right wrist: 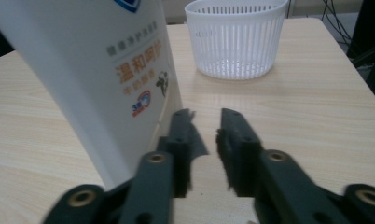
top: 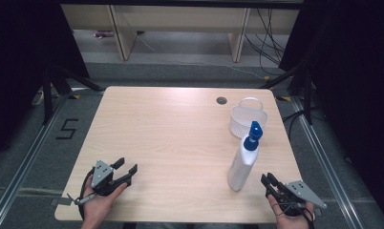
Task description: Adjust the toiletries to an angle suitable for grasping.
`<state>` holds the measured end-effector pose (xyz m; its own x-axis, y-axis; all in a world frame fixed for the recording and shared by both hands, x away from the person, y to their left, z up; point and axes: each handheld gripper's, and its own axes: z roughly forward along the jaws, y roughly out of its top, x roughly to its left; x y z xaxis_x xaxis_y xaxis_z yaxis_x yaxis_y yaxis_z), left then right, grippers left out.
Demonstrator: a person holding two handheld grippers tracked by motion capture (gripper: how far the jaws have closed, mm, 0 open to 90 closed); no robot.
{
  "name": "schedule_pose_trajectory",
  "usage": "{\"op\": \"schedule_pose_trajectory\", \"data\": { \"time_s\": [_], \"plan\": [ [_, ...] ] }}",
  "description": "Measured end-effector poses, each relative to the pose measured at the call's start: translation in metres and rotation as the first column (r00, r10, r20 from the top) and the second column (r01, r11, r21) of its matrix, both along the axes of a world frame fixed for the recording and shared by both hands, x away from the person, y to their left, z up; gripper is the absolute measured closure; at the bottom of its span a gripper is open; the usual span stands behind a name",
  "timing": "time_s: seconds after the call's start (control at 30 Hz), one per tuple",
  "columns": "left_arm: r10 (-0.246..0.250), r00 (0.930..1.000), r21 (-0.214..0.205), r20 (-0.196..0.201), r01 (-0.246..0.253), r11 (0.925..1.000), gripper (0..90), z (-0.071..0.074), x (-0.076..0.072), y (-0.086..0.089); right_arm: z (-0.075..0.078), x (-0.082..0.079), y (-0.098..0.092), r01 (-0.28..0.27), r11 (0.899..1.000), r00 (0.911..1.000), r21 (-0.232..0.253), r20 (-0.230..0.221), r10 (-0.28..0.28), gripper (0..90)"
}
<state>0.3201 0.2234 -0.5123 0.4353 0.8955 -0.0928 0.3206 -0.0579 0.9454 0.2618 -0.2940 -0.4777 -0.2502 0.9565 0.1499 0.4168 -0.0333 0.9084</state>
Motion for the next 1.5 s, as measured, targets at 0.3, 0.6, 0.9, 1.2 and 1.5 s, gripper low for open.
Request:
{"op": "schedule_pose_trajectory", "data": {
  "time_s": [0.3, 0.6, 0.9, 1.2, 1.5],
  "plan": [
    [-0.004, 0.9998, -0.013, 0.022, 0.004, 0.9999, 40.3, 0.002, 0.001, -0.001, 0.024, -0.021, 0.016, -0.074, 0.997, 0.9946, -0.001, 0.073, 0.074, 90.0],
    [-0.011, 0.9997, -0.008, 0.021, 0.011, 0.9999, 40.4, 0.003, 0.001, -0.003, 0.034, -0.026, 0.050, -0.157, 0.988, 0.9818, -0.012, 0.106, 0.157, 90.0],
    [-0.025, 0.9994, -0.009, 0.024, 0.025, 0.9997, 40.5, 0.001, 0.003, -0.003, 0.037, -0.014, 0.081, -0.202, 0.978, 0.9733, -0.045, 0.102, 0.205, 90.0],
    [-0.023, 0.9997, -0.011, 0.011, 0.023, 0.9997, 40.4, 0.000, 0.003, -0.003, 0.044, -0.020, 0.064, -0.187, 0.977, 0.9732, -0.100, 0.117, 0.198, 90.0],
    [-0.031, 0.9994, -0.008, 0.012, 0.031, 0.9995, 40.4, 0.000, 0.005, -0.006, 0.042, -0.019, 0.046, -0.142, 0.986, 0.9829, -0.087, 0.106, 0.151, 90.0]
  ]
}}
